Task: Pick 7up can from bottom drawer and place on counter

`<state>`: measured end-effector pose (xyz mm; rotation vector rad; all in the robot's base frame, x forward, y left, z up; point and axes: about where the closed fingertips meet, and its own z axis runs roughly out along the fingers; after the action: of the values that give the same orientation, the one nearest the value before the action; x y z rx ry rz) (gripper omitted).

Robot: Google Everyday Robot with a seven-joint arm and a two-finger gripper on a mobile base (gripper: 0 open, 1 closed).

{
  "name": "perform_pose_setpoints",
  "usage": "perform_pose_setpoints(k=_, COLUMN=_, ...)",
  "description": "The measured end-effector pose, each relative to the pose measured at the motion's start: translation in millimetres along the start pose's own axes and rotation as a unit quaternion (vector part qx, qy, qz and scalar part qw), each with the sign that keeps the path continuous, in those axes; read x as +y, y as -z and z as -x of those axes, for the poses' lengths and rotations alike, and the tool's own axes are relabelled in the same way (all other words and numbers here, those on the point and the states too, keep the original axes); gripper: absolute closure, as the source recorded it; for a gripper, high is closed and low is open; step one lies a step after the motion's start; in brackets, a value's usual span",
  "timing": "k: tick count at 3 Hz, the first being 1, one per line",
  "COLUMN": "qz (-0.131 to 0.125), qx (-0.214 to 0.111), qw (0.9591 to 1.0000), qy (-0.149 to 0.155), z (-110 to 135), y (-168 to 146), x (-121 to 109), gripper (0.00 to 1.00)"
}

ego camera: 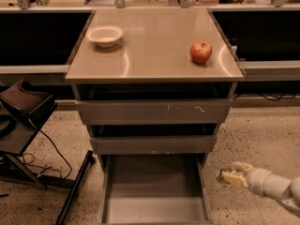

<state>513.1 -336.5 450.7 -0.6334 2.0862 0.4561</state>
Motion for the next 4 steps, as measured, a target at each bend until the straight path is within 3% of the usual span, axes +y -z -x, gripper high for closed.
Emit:
perform_pose_setpoints(k=1, qz=-0.001, qx=-0.033, qw=0.9993, qy=0.018, z=68, y=64, x=-8, gripper=1.0)
perform_pose_setpoints(k=2, qz=0.024, qx=-0.027, qw=0.9987, qy=0.034, z=81, y=74, x=7, gripper=1.0)
perform_pose_setpoints(k=3, qz=0.025, qx=-0.028, qw=0.9988, qy=0.033, z=80, y=73, x=7, gripper=1.0)
perform_pose_setpoints(k=4, qz=0.067, qx=-0.04, qw=0.9935, qy=0.083, z=123, y=80, x=29, gripper=1.0)
